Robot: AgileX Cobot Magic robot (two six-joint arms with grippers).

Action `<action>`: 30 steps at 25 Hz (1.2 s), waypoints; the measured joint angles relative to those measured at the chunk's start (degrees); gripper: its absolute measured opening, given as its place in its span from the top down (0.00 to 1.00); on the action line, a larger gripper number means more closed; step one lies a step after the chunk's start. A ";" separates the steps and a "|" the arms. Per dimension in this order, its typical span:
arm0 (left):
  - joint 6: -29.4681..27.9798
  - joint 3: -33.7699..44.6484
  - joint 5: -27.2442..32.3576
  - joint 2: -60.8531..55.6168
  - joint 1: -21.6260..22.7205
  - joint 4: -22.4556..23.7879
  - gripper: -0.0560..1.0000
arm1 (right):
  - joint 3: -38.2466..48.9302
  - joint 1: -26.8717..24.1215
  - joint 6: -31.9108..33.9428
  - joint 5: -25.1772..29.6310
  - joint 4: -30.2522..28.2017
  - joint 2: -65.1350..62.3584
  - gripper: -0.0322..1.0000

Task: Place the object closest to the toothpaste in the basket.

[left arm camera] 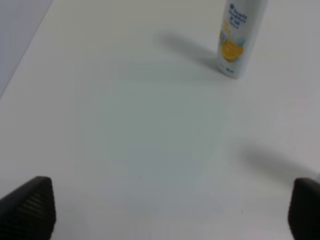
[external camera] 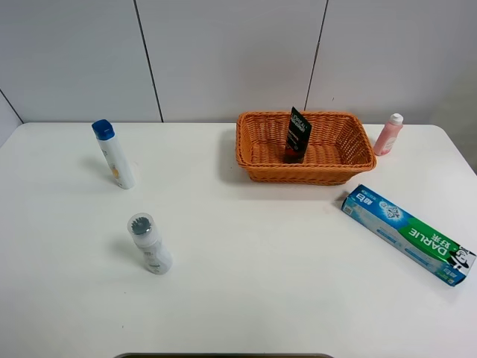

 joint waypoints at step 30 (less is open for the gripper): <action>0.00 0.00 0.00 0.00 0.00 -0.04 0.06 | 52.98 0.00 2.11 -4.38 -2.66 -18.63 0.01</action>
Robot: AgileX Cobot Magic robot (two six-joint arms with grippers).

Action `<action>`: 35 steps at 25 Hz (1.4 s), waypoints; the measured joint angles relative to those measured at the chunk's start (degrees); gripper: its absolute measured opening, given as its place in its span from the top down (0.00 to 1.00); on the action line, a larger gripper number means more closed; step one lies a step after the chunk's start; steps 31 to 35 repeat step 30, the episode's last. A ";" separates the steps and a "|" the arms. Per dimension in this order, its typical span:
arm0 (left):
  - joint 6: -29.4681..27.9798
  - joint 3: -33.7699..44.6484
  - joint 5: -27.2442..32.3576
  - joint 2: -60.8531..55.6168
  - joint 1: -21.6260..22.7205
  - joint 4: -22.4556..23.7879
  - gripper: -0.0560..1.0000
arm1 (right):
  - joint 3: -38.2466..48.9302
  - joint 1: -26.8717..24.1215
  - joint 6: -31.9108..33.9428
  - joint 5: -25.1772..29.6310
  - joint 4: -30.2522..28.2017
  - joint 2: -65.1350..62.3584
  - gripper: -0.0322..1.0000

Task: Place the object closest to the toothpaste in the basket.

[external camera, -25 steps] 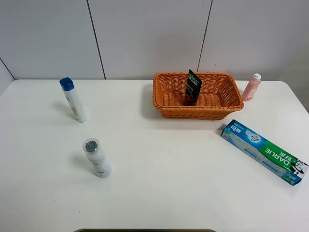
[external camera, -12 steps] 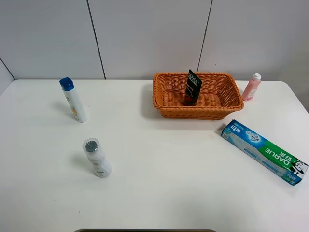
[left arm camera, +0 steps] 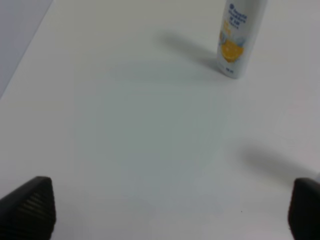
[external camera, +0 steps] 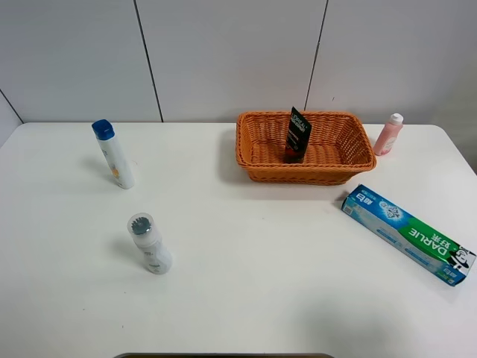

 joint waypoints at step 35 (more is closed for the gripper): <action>0.00 0.00 0.00 0.00 0.00 0.00 0.06 | 1.97 0.00 -0.46 -3.80 0.62 0.00 0.01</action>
